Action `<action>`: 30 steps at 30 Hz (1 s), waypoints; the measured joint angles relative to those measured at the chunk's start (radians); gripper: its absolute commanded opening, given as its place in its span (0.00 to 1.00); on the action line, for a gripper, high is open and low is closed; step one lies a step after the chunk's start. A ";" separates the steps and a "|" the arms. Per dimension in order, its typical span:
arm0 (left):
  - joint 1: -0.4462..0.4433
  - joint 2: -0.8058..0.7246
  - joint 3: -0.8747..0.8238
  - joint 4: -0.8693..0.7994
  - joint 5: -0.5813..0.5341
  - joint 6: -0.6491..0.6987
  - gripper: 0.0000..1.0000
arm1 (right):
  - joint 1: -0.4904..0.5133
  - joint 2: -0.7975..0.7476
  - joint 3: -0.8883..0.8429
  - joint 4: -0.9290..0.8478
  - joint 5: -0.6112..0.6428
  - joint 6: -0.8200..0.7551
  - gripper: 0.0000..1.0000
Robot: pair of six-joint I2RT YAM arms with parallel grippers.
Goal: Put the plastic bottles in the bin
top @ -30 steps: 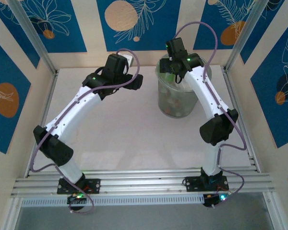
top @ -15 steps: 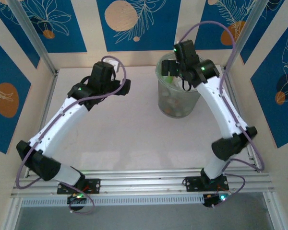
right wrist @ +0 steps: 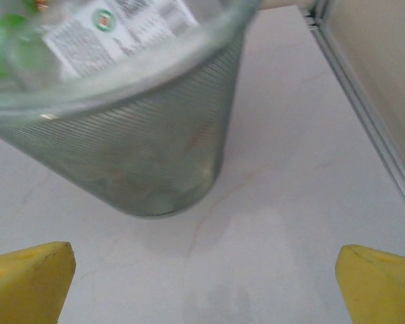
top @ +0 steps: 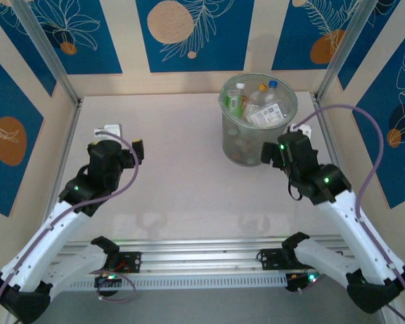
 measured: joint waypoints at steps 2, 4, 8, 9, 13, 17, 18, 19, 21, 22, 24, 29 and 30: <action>0.000 -0.036 -0.072 0.033 -0.012 0.007 1.00 | 0.000 -0.045 -0.078 0.019 0.026 0.006 0.99; 0.000 -0.062 -0.141 0.061 -0.022 0.007 1.00 | 0.000 -0.075 -0.153 0.040 0.053 0.007 0.99; 0.000 -0.110 -0.268 0.126 -0.057 0.031 1.00 | 0.000 -0.098 -0.290 0.117 0.094 -0.014 0.99; 0.000 -0.122 -0.300 0.151 -0.072 0.038 1.00 | 0.000 -0.105 -0.323 0.144 0.102 -0.029 0.99; 0.003 -0.145 -0.404 0.264 -0.122 0.073 1.00 | -0.009 -0.138 -0.440 0.283 0.118 -0.113 0.99; 0.023 -0.141 -0.518 0.425 -0.137 0.117 1.00 | -0.054 -0.163 -0.542 0.460 0.089 -0.220 0.99; 0.034 -0.136 -0.543 0.462 -0.136 0.129 1.00 | -0.070 -0.166 -0.565 0.504 0.074 -0.244 0.99; 0.045 -0.130 -0.561 0.488 -0.135 0.137 1.00 | -0.087 -0.168 -0.584 0.539 0.058 -0.261 0.99; 0.079 -0.116 -0.601 0.560 -0.124 0.154 1.00 | -0.132 -0.169 -0.626 0.627 0.010 -0.294 0.99; 0.096 -0.111 -0.615 0.585 -0.117 0.163 1.00 | -0.150 -0.169 -0.642 0.658 -0.011 -0.305 0.99; 0.139 -0.101 -0.643 0.649 -0.084 0.181 0.99 | -0.196 -0.169 -0.682 0.743 -0.070 -0.325 0.99; 0.239 -0.050 -0.686 0.780 0.012 0.207 0.99 | -0.279 -0.161 -0.768 0.922 -0.200 -0.353 0.99; 0.259 -0.028 -0.690 0.809 0.036 0.210 1.00 | -0.292 -0.153 -0.780 0.953 -0.225 -0.357 0.99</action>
